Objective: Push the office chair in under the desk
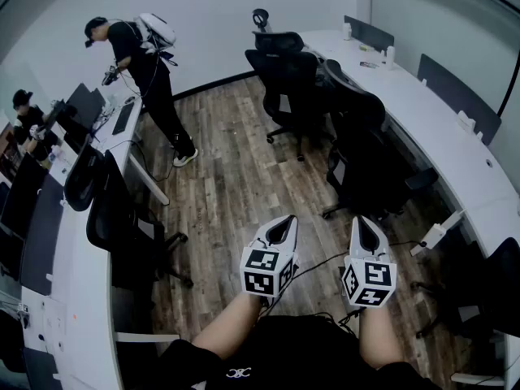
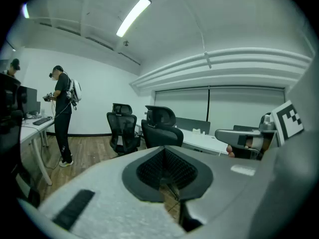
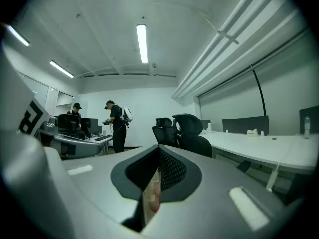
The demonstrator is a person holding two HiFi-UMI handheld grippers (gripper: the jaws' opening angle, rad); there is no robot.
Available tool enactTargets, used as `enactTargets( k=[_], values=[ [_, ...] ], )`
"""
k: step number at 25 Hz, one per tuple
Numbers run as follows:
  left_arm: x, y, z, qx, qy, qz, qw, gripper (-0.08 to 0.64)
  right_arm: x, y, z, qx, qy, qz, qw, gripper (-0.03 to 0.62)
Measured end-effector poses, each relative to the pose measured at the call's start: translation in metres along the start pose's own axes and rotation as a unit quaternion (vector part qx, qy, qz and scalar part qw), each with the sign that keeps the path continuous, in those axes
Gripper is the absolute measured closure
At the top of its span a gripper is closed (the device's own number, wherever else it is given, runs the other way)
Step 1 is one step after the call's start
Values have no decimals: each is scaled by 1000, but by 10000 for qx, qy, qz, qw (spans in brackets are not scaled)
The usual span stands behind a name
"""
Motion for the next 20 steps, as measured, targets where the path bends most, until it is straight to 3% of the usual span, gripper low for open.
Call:
enactTargets(
  k=[12,20],
  values=[
    [-3,9,5,-145,-157,-38,9998,552,-9,1,6,-12,-266,-40,9996,586],
    [-27,-11,7,-137,-95,-105,9998,552,-8,-25,11,-48,-162,-14,9999,584]
  ],
)
Point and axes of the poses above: the fingertips, and each gripper's own axes: y backward along the fingers, x to its right, z out of its underside, the point moved 7 cm from there along y, backward along the fingers, and after that the axes turned 7 degrees about x, right-handed, at the moved point
